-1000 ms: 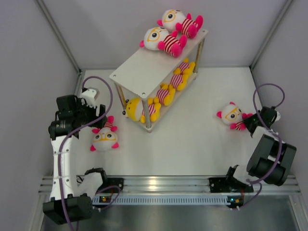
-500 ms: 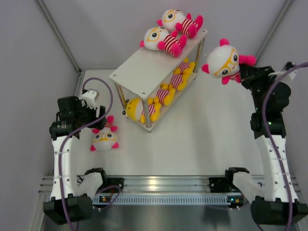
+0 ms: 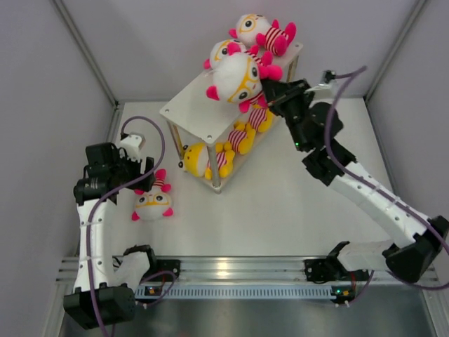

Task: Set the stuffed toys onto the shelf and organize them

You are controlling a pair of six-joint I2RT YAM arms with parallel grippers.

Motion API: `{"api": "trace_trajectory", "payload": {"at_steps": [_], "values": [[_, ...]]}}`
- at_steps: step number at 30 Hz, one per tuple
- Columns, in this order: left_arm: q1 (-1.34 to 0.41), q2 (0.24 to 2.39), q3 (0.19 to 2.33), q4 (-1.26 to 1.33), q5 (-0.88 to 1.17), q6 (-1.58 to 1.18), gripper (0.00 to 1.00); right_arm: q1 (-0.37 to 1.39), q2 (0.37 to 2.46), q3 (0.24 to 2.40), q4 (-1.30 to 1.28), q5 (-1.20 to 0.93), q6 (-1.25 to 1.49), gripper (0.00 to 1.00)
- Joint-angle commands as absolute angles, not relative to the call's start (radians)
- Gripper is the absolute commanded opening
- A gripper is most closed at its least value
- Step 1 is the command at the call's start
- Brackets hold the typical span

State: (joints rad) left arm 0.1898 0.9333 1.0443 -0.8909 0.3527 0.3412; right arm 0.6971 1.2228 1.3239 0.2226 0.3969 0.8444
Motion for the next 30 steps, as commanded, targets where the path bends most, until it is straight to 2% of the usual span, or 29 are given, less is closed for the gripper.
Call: {"api": "trace_trajectory", "payload": {"at_steps": [1, 5, 16, 17, 18, 19, 20, 21, 24, 30], "values": [[0.196, 0.904, 1.023, -0.865, 0.341, 0.359, 0.83, 0.788, 1.293, 1.393, 0.298, 0.592, 0.887, 0.0], [0.195, 0.902, 1.014, -0.867, 0.344, 0.365, 0.83, 0.848, 1.364, 1.44, 0.305, 0.638, 0.888, 0.0], [0.195, 0.894, 1.012, -0.867, 0.342, 0.367, 0.83, 0.848, 1.46, 1.453, 0.285, 0.71, 0.968, 0.02], [0.196, 0.896, 1.012, -0.867, 0.342, 0.367, 0.83, 0.85, 1.465, 1.456, 0.287, 0.712, 0.972, 0.06], [0.196, 0.896, 1.009, -0.867, 0.341, 0.368, 0.83, 0.848, 1.466, 1.456, 0.285, 0.712, 0.977, 0.18], [0.195, 0.894, 1.011, -0.867, 0.341, 0.368, 0.83, 0.847, 1.468, 1.456, 0.285, 0.71, 0.977, 0.23], [0.196, 0.894, 1.011, -0.865, 0.339, 0.368, 0.83, 0.847, 1.463, 1.454, 0.282, 0.707, 0.979, 0.32], [0.196, 0.894, 1.009, -0.865, 0.341, 0.367, 0.83, 0.847, 1.459, 1.45, 0.282, 0.707, 0.979, 0.36], [0.196, 0.896, 1.009, -0.867, 0.339, 0.373, 0.83, 0.848, 1.439, 1.428, 0.294, 0.712, 0.983, 0.44], [0.195, 0.9, 1.008, -0.865, 0.337, 0.379, 0.83, 0.845, 1.424, 1.411, 0.305, 0.709, 0.968, 0.45]]}}
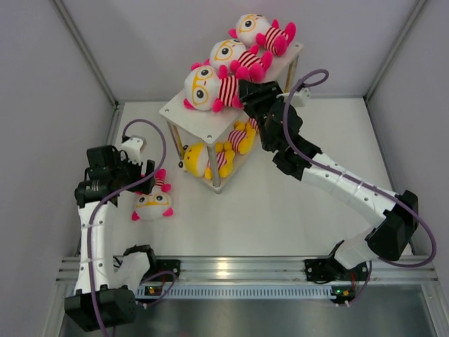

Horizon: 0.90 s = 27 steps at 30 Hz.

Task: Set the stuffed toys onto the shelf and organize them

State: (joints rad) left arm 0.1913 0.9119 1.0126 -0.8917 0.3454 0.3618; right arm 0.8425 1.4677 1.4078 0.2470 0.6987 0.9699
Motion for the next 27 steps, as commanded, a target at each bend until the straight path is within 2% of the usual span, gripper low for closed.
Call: {"api": "trace_trajectory", "payload": {"at_steps": [1, 5, 9, 13, 14, 17, 24, 27], "values": [[0.195, 0.902, 1.008, -0.865, 0.337, 0.379, 0.83, 0.845, 1.425, 1.41, 0.305, 0.707, 0.968, 0.45], [0.196, 0.902, 1.009, -0.865, 0.333, 0.379, 0.83, 0.845, 1.416, 1.408, 0.305, 0.66, 0.947, 0.48], [0.195, 0.902, 1.008, -0.867, 0.33, 0.382, 0.83, 0.841, 1.399, 1.425, 0.311, 0.5, 0.8, 0.63], [0.196, 0.899, 1.008, -0.867, 0.334, 0.384, 0.83, 0.804, 1.387, 1.503, 0.166, 0.31, 0.585, 0.72], [0.196, 0.897, 1.008, -0.867, 0.336, 0.383, 0.83, 0.799, 1.382, 1.518, 0.09, 0.261, 0.539, 0.77], [0.196, 0.896, 1.008, -0.867, 0.339, 0.383, 0.83, 0.792, 1.376, 1.58, -0.059, 0.219, 0.317, 0.84], [0.195, 0.894, 1.009, -0.867, 0.331, 0.382, 0.83, 0.785, 1.384, 1.631, -0.187, 0.146, -0.102, 0.86], [0.196, 0.894, 1.011, -0.868, 0.327, 0.38, 0.83, 0.785, 1.391, 1.631, -0.199, 0.112, -0.165, 0.85]]}}
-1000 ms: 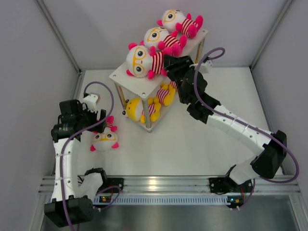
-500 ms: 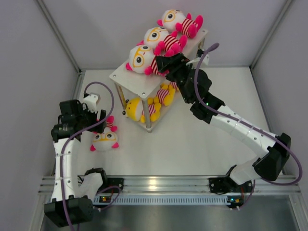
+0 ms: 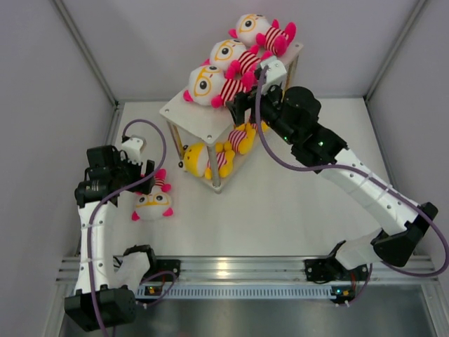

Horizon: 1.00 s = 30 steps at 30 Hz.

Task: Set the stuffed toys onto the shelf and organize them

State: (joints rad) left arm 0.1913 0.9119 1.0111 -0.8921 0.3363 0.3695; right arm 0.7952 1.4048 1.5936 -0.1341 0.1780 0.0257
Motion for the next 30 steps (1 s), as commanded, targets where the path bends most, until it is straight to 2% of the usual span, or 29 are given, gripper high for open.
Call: {"api": "trace_trajectory", "payload": {"at_steps": [1, 7, 10, 13, 14, 16, 17, 19, 20, 25, 30], "values": [[0.196, 0.894, 1.011, -0.868, 0.328, 0.377, 0.83, 0.784, 1.394, 1.626, -0.193, 0.113, -0.195, 0.84], [0.196, 0.896, 1.019, -0.867, 0.333, 0.373, 0.83, 0.785, 1.483, 1.686, -0.183, 0.127, -0.23, 0.78], [0.195, 0.896, 1.017, -0.867, 0.333, 0.376, 0.83, 0.785, 1.531, 1.718, -0.147, 0.16, -0.21, 0.68], [0.195, 0.894, 1.012, -0.868, 0.328, 0.379, 0.83, 0.785, 1.558, 1.732, -0.123, 0.164, -0.174, 0.51], [0.195, 0.894, 1.012, -0.867, 0.328, 0.38, 0.83, 0.785, 1.568, 1.727, -0.101, 0.176, -0.155, 0.41], [0.195, 0.897, 1.014, -0.867, 0.328, 0.38, 0.83, 0.785, 1.571, 1.714, -0.069, 0.208, -0.134, 0.3], [0.195, 0.899, 1.014, -0.865, 0.33, 0.38, 0.83, 0.785, 1.571, 1.704, -0.049, 0.225, -0.124, 0.19], [0.196, 0.9, 1.014, -0.867, 0.33, 0.38, 0.84, 0.785, 1.566, 1.68, 0.003, 0.277, -0.079, 0.06], [0.196, 0.902, 1.014, -0.865, 0.33, 0.382, 0.83, 0.785, 1.566, 1.675, 0.032, 0.294, -0.063, 0.02], [0.196, 0.9, 1.014, -0.867, 0.33, 0.383, 0.83, 0.784, 1.592, 1.71, 0.049, 0.521, 0.064, 0.0], [0.196, 0.9, 1.009, -0.867, 0.328, 0.385, 0.83, 0.784, 1.608, 1.721, 0.064, 0.58, 0.054, 0.0]]}}
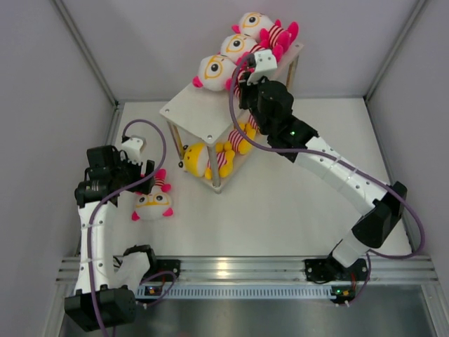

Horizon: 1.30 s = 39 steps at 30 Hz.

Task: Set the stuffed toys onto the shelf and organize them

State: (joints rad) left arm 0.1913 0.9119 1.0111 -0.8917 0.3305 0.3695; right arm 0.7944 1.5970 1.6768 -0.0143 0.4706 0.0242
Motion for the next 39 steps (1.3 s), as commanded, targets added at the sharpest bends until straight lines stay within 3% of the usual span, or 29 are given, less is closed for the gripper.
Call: {"api": "trace_trajectory", "payload": {"at_steps": [1, 7, 9, 11, 14, 19, 23, 25, 30, 33, 37, 38, 39], "values": [[0.196, 0.902, 1.009, -0.867, 0.33, 0.388, 0.83, 0.784, 1.611, 1.721, 0.064, 0.578, 0.043, 0.0], [0.196, 0.928, 0.994, -0.867, 0.293, 0.397, 0.83, 0.781, 1.628, 1.723, 0.071, 0.523, 0.029, 0.0], [0.196, 0.956, 0.986, -0.867, 0.272, 0.397, 0.83, 0.781, 1.625, 1.726, 0.06, 0.491, 0.031, 0.09], [0.195, 0.992, 0.97, -0.864, 0.236, 0.4, 0.84, 0.781, 1.608, 1.721, 0.054, 0.453, 0.035, 0.27], [0.195, 1.047, 0.936, -0.835, 0.201, 0.423, 0.84, 0.782, 1.574, 1.695, 0.063, 0.434, 0.046, 0.43], [0.196, 1.144, 0.928, -0.808, 0.181, 0.456, 0.82, 0.782, 1.513, 1.641, 0.094, 0.417, 0.048, 0.59], [0.196, 1.122, 0.919, -0.853, 0.267, 0.465, 0.83, 0.782, 1.488, 1.632, 0.083, 0.399, 0.04, 0.66], [0.195, 1.095, 0.882, -0.862, 0.342, 0.486, 0.9, 0.782, 1.47, 1.621, 0.084, 0.4, 0.035, 0.69], [0.193, 1.138, 0.805, -0.844, 0.327, 0.538, 0.91, 0.784, 1.41, 1.52, 0.179, 0.405, 0.035, 0.71], [0.193, 1.19, 0.763, -0.75, 0.319, 0.538, 0.8, 0.782, 1.391, 1.508, 0.181, 0.405, 0.032, 0.72], [0.193, 1.213, 0.742, -0.66, 0.303, 0.52, 0.36, 0.782, 1.368, 1.506, 0.163, 0.385, 0.031, 0.73], [0.193, 1.198, 0.75, -0.66, 0.317, 0.522, 0.13, 0.782, 1.362, 1.497, 0.16, 0.379, 0.032, 0.73], [0.193, 1.18, 0.749, -0.661, 0.336, 0.526, 0.04, 0.782, 1.353, 1.49, 0.16, 0.376, 0.034, 0.73]]}}
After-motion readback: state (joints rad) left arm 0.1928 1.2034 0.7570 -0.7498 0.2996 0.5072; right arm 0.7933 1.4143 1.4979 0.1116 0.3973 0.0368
